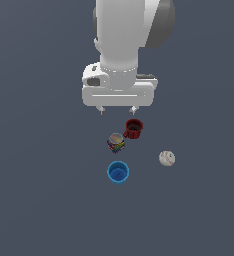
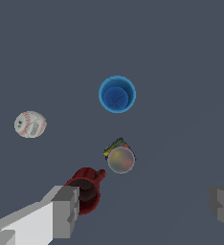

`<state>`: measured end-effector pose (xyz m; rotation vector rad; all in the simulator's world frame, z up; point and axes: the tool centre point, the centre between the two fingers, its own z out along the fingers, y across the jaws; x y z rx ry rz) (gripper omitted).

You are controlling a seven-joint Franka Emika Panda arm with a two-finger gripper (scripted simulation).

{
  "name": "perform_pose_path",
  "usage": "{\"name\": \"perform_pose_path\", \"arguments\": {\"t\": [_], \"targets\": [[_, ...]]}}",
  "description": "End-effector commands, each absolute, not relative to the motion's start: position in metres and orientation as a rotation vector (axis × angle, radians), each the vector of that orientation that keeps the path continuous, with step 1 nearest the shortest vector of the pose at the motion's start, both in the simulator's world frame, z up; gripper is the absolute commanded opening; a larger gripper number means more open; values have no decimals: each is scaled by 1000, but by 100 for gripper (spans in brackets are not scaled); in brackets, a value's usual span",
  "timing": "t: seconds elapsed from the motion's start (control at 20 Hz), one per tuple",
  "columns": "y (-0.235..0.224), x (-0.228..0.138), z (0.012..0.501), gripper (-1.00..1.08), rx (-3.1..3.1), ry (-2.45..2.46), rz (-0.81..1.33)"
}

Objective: Pick up a designated object from a clutter of objects.

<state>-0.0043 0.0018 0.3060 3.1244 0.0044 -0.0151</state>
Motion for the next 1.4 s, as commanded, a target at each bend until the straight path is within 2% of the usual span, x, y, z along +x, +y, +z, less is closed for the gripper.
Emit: {"name": "perform_pose_path", "arguments": {"t": [0.0, 0.8, 1.35], "targets": [[2, -4, 306, 100, 3124, 4, -15], [1, 3, 299, 100, 3144, -44, -5], [25, 14, 280, 100, 3137, -160, -4]]}}
